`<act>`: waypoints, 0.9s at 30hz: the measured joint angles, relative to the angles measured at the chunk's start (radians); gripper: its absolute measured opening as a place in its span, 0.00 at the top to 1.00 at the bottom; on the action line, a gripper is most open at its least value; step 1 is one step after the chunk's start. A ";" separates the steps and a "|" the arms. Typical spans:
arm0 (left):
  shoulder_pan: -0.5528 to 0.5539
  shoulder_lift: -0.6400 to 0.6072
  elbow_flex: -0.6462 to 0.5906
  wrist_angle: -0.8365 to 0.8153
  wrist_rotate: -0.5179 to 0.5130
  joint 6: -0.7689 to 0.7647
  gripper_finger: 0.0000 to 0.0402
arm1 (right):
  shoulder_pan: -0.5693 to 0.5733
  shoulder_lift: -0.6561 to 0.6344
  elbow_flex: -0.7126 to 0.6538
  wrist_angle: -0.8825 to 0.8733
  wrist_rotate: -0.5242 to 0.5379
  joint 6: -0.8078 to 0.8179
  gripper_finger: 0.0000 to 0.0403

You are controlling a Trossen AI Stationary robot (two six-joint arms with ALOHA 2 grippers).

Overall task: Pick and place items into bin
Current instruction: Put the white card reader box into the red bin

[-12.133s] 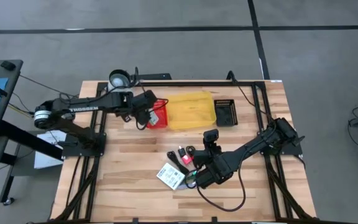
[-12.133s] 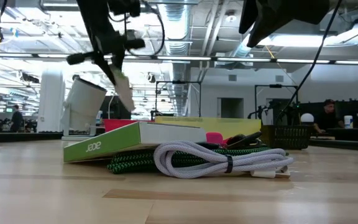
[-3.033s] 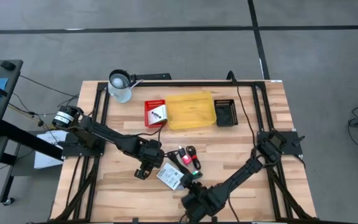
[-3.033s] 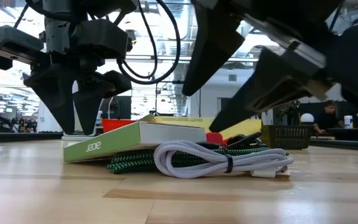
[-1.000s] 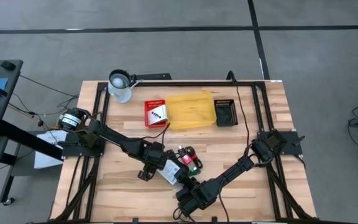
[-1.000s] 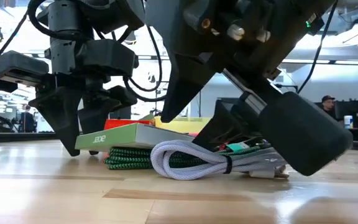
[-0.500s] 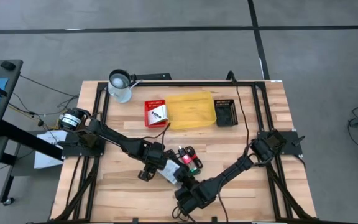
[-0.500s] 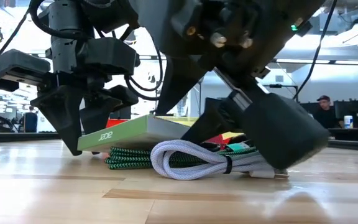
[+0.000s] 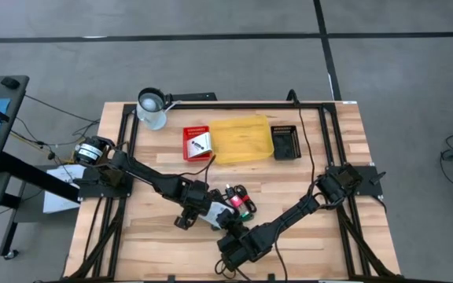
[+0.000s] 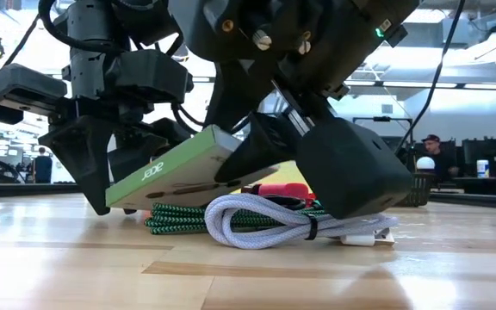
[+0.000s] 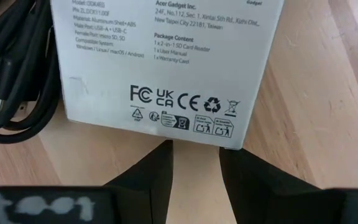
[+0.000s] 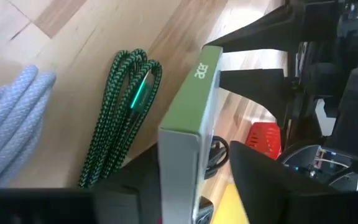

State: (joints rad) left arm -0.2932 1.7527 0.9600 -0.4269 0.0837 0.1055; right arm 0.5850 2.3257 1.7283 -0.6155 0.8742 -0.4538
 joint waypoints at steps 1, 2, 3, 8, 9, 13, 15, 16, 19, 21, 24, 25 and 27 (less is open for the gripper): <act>0.000 0.000 0.000 0.000 0.000 0.000 0.70 | 0.000 0.000 0.000 0.000 0.000 0.000 0.65; 0.000 0.000 0.000 0.000 0.000 0.000 0.70 | 0.000 0.000 0.000 0.000 0.000 0.000 0.69; 0.000 0.000 0.000 0.000 0.000 0.000 0.70 | 0.000 0.000 0.000 0.000 0.000 0.000 0.74; 0.000 0.000 0.000 0.000 0.000 0.000 0.70 | 0.000 -0.002 0.000 -0.005 0.031 -0.001 0.90; 0.000 0.000 0.000 0.000 0.000 -0.001 0.70 | 0.000 -0.001 0.000 -0.009 0.037 0.000 0.90; 0.000 0.000 0.000 -0.003 0.000 -0.008 0.70 | 0.002 -0.001 0.000 -0.009 0.051 0.000 0.90; -0.002 0.000 0.000 -0.010 0.000 -0.013 0.70 | 0.004 -0.001 0.013 -0.037 0.059 0.004 0.89; -0.004 0.000 0.000 -0.012 0.000 -0.013 0.70 | 0.008 -0.001 0.024 -0.055 0.065 0.011 0.89; -0.011 0.000 0.000 -0.022 0.000 -0.014 0.70 | 0.016 -0.001 0.060 -0.121 0.070 0.051 0.90; -0.014 0.000 0.000 -0.029 0.000 -0.014 0.70 | 0.024 0.000 0.095 -0.179 0.070 0.080 0.90; -0.014 0.000 0.001 -0.046 0.000 -0.014 0.70 | 0.038 -0.001 0.154 -0.264 0.071 0.120 0.90; -0.014 0.000 0.002 -0.054 0.000 -0.014 0.70 | 0.043 -0.001 0.170 -0.294 0.070 0.136 0.90; -0.014 -0.001 0.002 -0.072 0.000 -0.016 0.70 | 0.055 -0.001 0.201 -0.350 0.070 0.168 0.90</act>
State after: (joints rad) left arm -0.3073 1.7519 0.9623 -0.4992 0.0837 0.0896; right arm 0.6402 2.3249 1.9291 -0.9653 0.9440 -0.2855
